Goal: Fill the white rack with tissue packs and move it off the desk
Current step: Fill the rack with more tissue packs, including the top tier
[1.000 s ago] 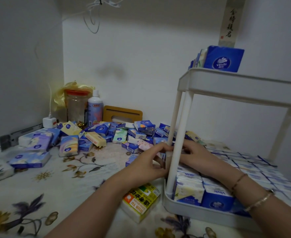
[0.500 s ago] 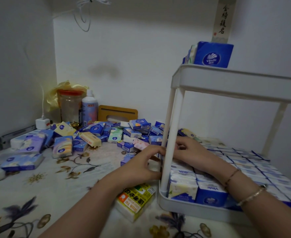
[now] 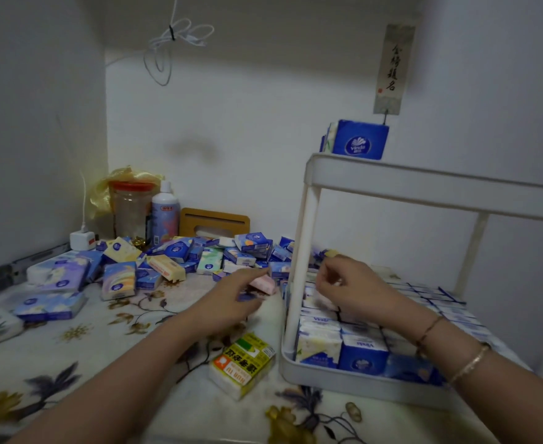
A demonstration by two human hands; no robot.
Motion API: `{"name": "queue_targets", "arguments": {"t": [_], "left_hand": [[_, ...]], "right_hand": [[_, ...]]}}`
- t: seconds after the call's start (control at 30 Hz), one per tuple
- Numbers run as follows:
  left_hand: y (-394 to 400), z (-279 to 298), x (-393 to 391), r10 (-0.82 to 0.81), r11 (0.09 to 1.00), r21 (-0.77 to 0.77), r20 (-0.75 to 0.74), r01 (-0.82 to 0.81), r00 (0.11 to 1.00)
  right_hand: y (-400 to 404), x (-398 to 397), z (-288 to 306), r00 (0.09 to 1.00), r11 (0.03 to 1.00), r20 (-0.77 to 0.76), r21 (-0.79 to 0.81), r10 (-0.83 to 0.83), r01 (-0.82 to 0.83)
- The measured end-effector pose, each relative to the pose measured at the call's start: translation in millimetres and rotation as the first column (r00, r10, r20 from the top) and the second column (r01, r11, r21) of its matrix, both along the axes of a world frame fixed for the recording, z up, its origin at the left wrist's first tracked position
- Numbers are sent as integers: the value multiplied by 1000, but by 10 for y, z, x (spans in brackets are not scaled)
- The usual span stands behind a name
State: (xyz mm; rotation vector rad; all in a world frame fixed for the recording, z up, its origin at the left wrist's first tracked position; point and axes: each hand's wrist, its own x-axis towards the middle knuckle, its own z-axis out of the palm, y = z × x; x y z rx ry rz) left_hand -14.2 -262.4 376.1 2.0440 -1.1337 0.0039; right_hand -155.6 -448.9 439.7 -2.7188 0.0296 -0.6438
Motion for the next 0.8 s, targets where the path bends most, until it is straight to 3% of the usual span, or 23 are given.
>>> {"name": "queue_targets", "arguments": {"t": [0.07, 0.13, 0.33, 0.47, 0.63, 0.7, 0.8], "left_hand": [[32, -30, 121, 47, 971, 227, 120, -73, 992], [23, -77, 158, 67, 924, 364, 139, -114, 988], [-27, -1, 122, 146, 846, 483, 197, -225, 970], [122, 84, 180, 244, 862, 405, 195, -305, 950], [478, 106, 281, 354, 929, 93, 63, -359, 933], [660, 57, 341, 400, 916, -1, 6, -400, 916], [930, -71, 457, 523, 852, -69, 99, -519, 847]], "right_hand": [[37, -162, 59, 999, 997, -3, -76, -32, 32], [81, -302, 99, 998, 994, -5, -97, -58, 57], [276, -547, 212, 999, 997, 16, -64, -41, 42], [522, -566, 218, 998, 998, 26, -35, 55, -54], [929, -311, 159, 985, 984, 1, -41, 174, -174], [1102, -157, 121, 980, 979, -23, -40, 198, -199], [1336, 140, 47, 980, 981, -58, -31, 191, -193]]}}
